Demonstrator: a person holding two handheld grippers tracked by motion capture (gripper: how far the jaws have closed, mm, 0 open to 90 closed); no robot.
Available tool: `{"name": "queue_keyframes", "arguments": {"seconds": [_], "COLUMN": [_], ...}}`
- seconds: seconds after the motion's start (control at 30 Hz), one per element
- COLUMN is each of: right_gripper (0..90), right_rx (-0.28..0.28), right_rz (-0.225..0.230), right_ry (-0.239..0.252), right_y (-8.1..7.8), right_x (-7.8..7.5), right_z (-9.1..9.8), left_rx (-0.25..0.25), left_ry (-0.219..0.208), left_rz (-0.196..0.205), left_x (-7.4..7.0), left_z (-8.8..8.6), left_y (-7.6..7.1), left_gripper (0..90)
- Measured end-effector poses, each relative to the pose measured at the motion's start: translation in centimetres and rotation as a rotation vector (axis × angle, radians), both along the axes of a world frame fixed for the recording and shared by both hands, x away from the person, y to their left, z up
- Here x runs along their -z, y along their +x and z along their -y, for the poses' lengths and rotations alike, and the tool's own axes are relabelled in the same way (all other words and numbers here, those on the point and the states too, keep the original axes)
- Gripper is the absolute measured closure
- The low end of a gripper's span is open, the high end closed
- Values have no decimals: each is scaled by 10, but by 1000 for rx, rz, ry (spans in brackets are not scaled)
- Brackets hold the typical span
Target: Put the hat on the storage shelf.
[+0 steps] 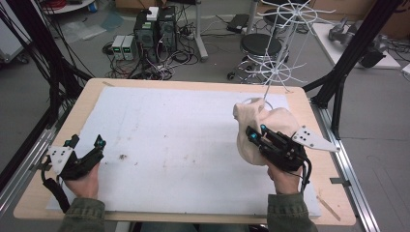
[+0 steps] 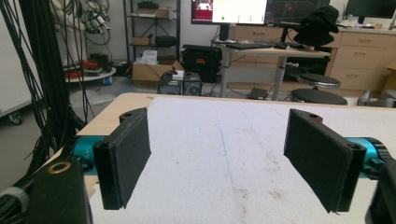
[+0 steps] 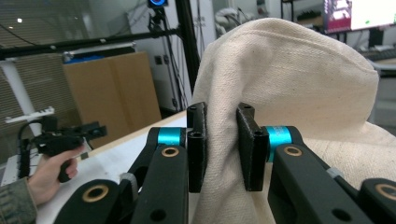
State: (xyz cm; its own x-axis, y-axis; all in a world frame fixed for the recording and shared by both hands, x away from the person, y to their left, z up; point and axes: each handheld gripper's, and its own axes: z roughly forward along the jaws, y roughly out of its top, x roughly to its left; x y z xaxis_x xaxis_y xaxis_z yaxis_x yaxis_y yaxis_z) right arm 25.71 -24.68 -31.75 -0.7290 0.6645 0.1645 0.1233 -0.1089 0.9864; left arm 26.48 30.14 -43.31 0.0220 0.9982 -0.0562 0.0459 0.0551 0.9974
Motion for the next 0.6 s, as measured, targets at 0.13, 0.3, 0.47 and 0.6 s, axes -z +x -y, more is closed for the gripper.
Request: {"name": "queue_keyframes", "arguments": {"seconds": [0.13, 0.3, 0.47, 0.6], "right_gripper": [762, 762, 762, 762], "right_rx": [-36, -78, -87, -73], "right_rz": [47, 107, 143, 171], "right_ry": [8, -1, 3, -10], "right_y": [-6, -15, -18, -17], "right_x": [-8, -20, -31, -42], "right_z": [-2, -8, -10, -10], "left_rx": [3, -16, -19, -18], "left_ry": [1, -9, -21, -19], "left_rz": [-2, 4, 5, 3], "left_x": [0, 0, 0, 0], "left_z": [1, -2, -3, -2], "left_y": [0, -3, -2, -2], "left_gripper": [228, 228, 228, 229]}}
